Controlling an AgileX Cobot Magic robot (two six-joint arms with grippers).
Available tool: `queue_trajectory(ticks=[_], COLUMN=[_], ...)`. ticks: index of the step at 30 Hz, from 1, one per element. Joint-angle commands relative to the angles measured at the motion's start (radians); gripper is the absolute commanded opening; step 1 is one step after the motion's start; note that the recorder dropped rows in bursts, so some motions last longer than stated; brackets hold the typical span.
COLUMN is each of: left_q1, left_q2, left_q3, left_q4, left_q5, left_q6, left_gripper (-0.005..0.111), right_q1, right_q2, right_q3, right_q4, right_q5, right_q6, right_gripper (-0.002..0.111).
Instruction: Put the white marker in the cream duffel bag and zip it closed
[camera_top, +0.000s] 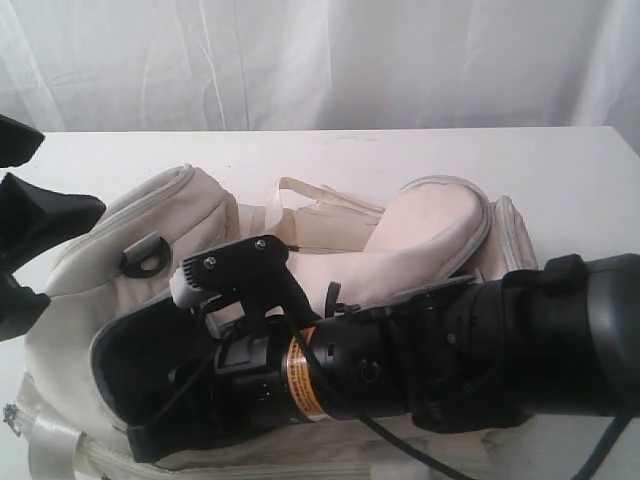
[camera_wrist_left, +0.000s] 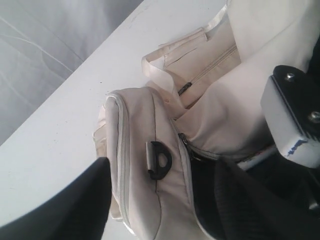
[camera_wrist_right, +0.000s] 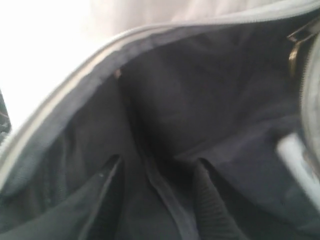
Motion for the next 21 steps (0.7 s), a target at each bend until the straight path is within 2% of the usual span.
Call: queue_trajectory(ticks=[1,10,21], left_q1=[0.002,0.002,0.002], left_q2=[-0.007,-0.007,-0.007], left_q3=[-0.005,-0.005,-0.005], left_q4=[0.012,0.012,0.012], left_q5=[0.011,0.01,0.01], left_q6=[-0.013,-0.017,-0.017], left_gripper=[0.063,0.063,0.063], right_q1=[0.002,0.002,0.002], right_q2=[-0.019,-0.008,0.098], right_q3=[-0.042,-0.108,-0.186], right_q4=[-0.048,-0.076,-0.077], right_q5=[0.07,0.245,0.266], right_q6=[0.005,-0.048,-0.076], right_gripper=[0.042,0.042,0.042])
